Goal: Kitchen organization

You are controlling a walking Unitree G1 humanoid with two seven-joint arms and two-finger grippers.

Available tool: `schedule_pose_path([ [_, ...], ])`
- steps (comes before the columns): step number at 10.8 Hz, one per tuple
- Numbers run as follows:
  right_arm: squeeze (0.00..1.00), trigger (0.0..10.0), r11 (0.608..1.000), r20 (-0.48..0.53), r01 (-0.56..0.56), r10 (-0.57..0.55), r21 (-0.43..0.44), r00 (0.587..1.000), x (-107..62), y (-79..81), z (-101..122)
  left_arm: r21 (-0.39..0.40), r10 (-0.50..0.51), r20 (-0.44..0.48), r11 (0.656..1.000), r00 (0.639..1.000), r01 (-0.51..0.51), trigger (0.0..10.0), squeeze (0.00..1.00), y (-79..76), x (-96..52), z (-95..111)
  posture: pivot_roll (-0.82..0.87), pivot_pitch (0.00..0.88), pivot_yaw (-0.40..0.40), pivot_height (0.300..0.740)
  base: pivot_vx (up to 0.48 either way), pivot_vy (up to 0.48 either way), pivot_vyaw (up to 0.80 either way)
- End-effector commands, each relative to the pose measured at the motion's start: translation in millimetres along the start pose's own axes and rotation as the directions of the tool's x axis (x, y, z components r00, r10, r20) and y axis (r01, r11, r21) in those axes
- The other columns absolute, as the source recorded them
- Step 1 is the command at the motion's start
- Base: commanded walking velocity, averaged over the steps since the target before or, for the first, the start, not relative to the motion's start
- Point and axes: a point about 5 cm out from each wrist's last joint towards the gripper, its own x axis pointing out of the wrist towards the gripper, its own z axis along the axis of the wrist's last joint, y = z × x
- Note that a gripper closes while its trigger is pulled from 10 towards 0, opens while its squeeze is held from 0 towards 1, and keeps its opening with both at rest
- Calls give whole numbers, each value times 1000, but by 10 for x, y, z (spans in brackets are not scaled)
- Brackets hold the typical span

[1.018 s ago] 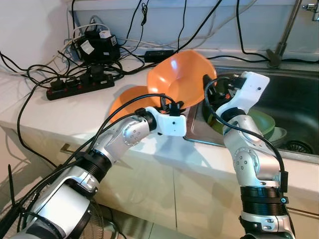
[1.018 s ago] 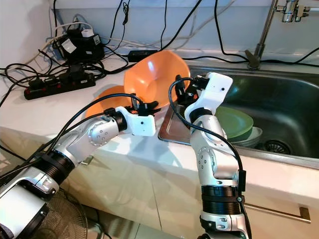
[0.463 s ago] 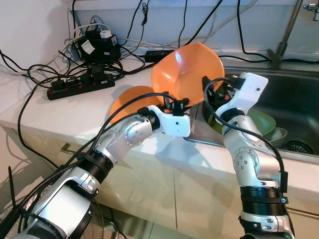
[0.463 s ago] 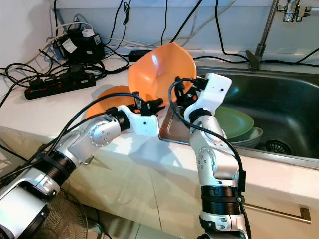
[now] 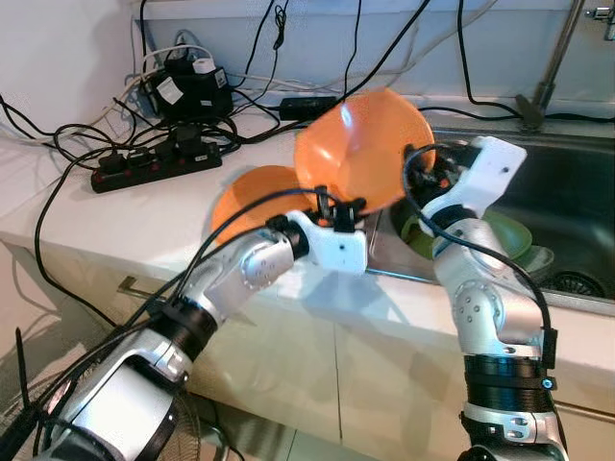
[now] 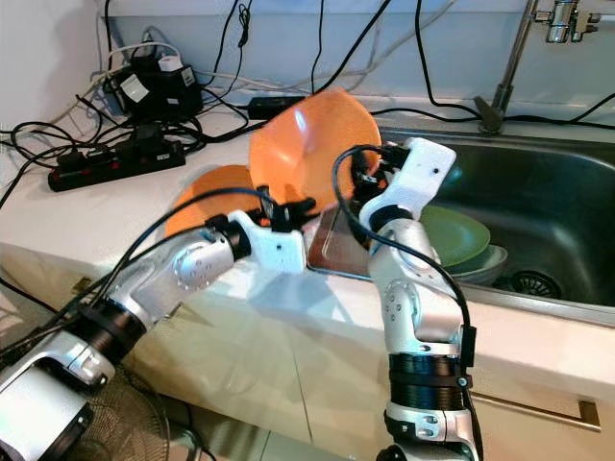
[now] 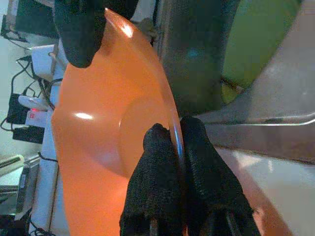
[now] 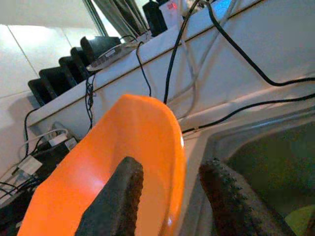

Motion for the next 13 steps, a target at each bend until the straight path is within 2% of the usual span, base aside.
schedule_pose_path([
  [1, 0, 0, 1000, 2, -10, 10, 17, 1000, 21, 52, 21, 31, 18, 18, 999, 1000, -19, 10000, 0, 78, -8, 26, 49, 0, 123, 740, 0, 0, 0],
  [10, 0, 0, 999, 11, -2, 1, 35, 1000, 18, 45, 33, 44, 27, 8, 999, 1000, -28, 10000, 0, 82, -15, 14, 48, 0, 123, 740, 0, 0, 0],
  [11, 0, 0, 999, 12, 0, -1, 38, 1000, 18, 42, 37, 34, 26, 8, 999, 1000, -26, 10000, 31, 77, -15, 10, 47, 0, 124, 740, 0, 0, 0],
  [12, 0, 0, 999, 13, 1, -1, 39, 1000, 20, 39, 39, 19, 29, 7, 999, 1000, -29, 10000, 1000, 77, -15, 7, 48, 0, 123, 740, 0, 0, 0],
  [13, 0, 0, 999, 14, 3, -3, 40, 1000, 21, 35, 41, 7, 26, 7, 1000, 1000, -26, 10000, 1000, 74, -15, 5, 48, 0, 122, 740, 0, 0, 0],
])
